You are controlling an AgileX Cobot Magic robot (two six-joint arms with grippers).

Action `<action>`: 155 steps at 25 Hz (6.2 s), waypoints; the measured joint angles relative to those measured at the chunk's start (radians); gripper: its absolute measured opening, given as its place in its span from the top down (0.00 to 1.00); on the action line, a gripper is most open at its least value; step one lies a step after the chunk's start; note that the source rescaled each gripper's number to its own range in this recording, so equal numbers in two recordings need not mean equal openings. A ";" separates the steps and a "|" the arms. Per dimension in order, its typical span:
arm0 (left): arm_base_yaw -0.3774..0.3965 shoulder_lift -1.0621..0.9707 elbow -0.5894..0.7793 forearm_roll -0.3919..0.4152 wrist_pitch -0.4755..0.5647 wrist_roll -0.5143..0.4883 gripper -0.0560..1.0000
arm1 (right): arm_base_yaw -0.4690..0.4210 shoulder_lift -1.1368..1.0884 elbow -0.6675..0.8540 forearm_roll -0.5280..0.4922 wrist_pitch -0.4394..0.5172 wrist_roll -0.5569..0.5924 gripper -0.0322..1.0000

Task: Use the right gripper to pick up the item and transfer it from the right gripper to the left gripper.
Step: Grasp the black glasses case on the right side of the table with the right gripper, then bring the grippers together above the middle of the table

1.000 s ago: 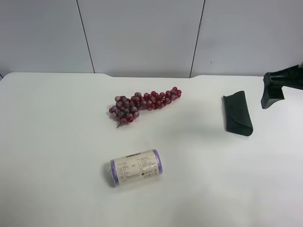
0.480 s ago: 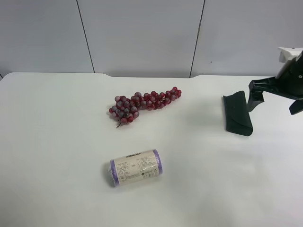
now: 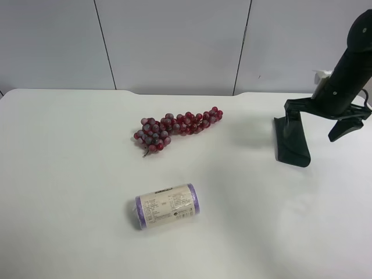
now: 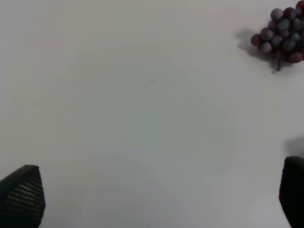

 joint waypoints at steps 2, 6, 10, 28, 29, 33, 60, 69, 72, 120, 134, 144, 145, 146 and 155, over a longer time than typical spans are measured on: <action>0.000 0.000 0.000 0.000 0.000 0.000 0.00 | 0.000 0.035 0.000 0.006 -0.005 -0.006 0.00; 0.000 0.000 0.000 0.000 0.000 0.000 0.00 | 0.000 0.092 0.000 0.011 -0.030 -0.011 0.00; 0.000 0.000 0.000 0.000 0.000 0.000 0.00 | 0.000 0.124 0.000 0.010 -0.047 -0.012 0.00; 0.000 0.000 0.000 0.000 0.000 0.000 0.00 | 0.001 0.178 0.000 -0.008 -0.142 -0.015 0.00; 0.000 0.000 0.000 0.000 0.000 0.000 0.00 | 0.001 0.178 0.000 -0.008 -0.142 -0.015 0.00; 0.000 0.000 0.000 0.000 0.000 0.000 0.00 | 0.001 0.178 0.000 -0.008 -0.142 -0.015 0.09; 0.000 0.000 0.000 0.000 0.000 0.000 0.00 | 0.001 0.092 -0.006 -0.008 -0.115 -0.045 0.82; 0.000 0.000 0.000 0.000 0.000 0.000 0.00 | 0.048 -0.081 -0.006 0.011 -0.025 -0.121 0.83; 0.000 0.000 0.000 0.000 0.000 0.000 0.00 | 0.105 -0.134 -0.006 0.023 -0.002 -0.153 0.84; 0.000 0.186 -0.095 -0.067 0.067 0.000 0.00 | 0.780 -0.328 0.002 0.121 0.117 -0.674 0.87; 0.000 0.538 -0.151 -0.593 0.036 0.004 0.00 | 0.780 -0.431 0.111 0.240 0.046 -0.769 0.88; 0.000 0.727 -0.151 -0.891 0.046 0.109 0.00 | 0.780 -0.432 0.111 0.362 0.048 -0.826 0.89; 0.000 0.743 -0.151 -0.909 0.047 0.120 0.00 | 0.780 -0.432 0.111 0.377 0.048 -0.832 0.89; 0.000 0.756 -0.151 -0.924 0.053 0.130 0.00 | 0.780 -0.432 0.111 0.393 0.049 -0.840 0.89; -0.001 0.850 -0.151 -1.008 0.062 0.193 0.00 | 0.793 -0.432 0.111 0.498 0.054 -0.909 0.90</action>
